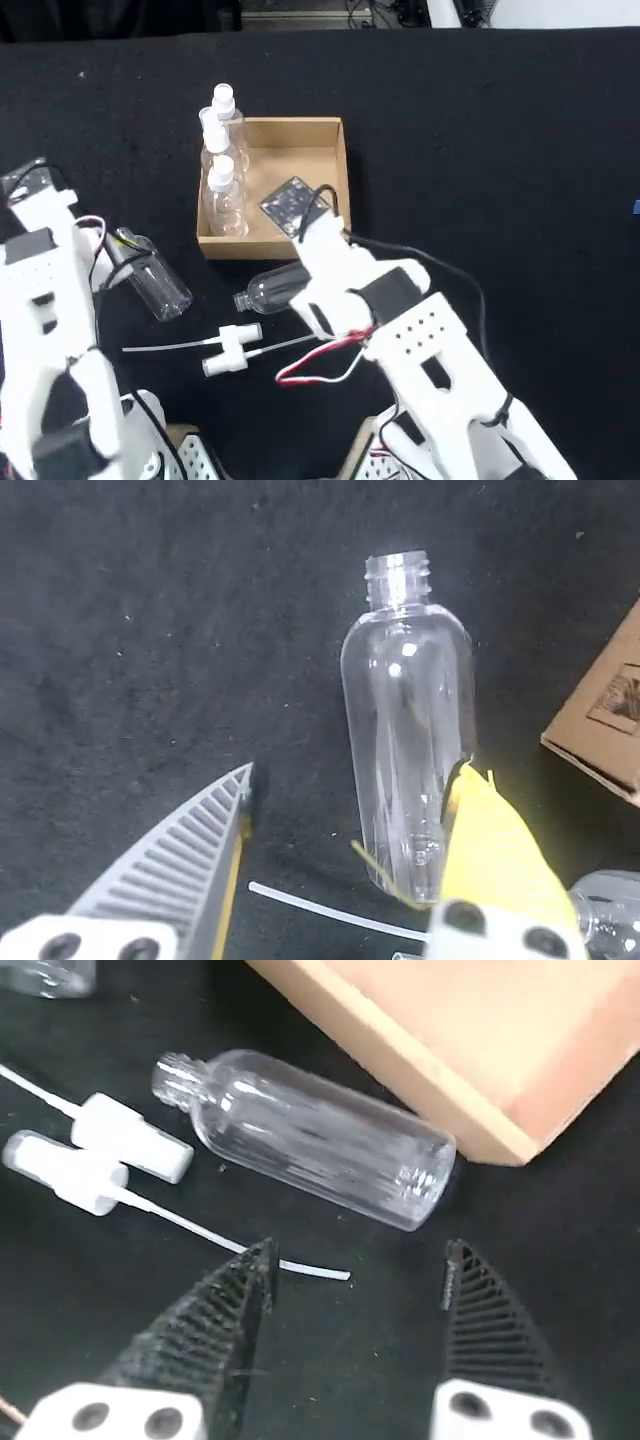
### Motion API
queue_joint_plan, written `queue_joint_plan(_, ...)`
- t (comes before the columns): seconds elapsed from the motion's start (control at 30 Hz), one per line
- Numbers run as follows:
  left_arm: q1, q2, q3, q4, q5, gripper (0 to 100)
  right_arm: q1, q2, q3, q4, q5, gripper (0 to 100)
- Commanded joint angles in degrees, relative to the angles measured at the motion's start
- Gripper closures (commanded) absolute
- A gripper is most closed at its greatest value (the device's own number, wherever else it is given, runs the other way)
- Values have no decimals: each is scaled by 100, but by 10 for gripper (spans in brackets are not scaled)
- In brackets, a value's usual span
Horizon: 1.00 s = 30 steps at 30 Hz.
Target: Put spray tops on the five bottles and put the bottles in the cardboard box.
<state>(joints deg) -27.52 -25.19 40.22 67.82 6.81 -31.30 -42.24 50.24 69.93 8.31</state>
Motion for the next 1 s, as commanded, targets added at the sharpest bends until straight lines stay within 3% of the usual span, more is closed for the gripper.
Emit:
queue_joint_plan(0.0, 101, 519, -664, -167, 88, 705, 105, -268, 171, -352, -70, 769)
queue_joint_plan(0.13, 101, 985, -1059, -123, 88, 632, 105, -268, 277, -440, -79, 769)
queue_joint_plan(0.43, 673, 1284, -813, -264, 88, 636, 105, -233, 295, -431, -79, 769)
queue_joint_plan(0.67, 708, 1354, -400, -360, 26, 636, 105, -268, 576, -730, -79, 768)
queue_joint_plan(0.77, 673, 1345, -251, -369, -457, 638, 105, -268, 602, -738, -79, 766)
queue_joint_plan(0.97, 31, 1354, -268, -369, -1204, 805, 105, -268, 602, -730, -79, 766)
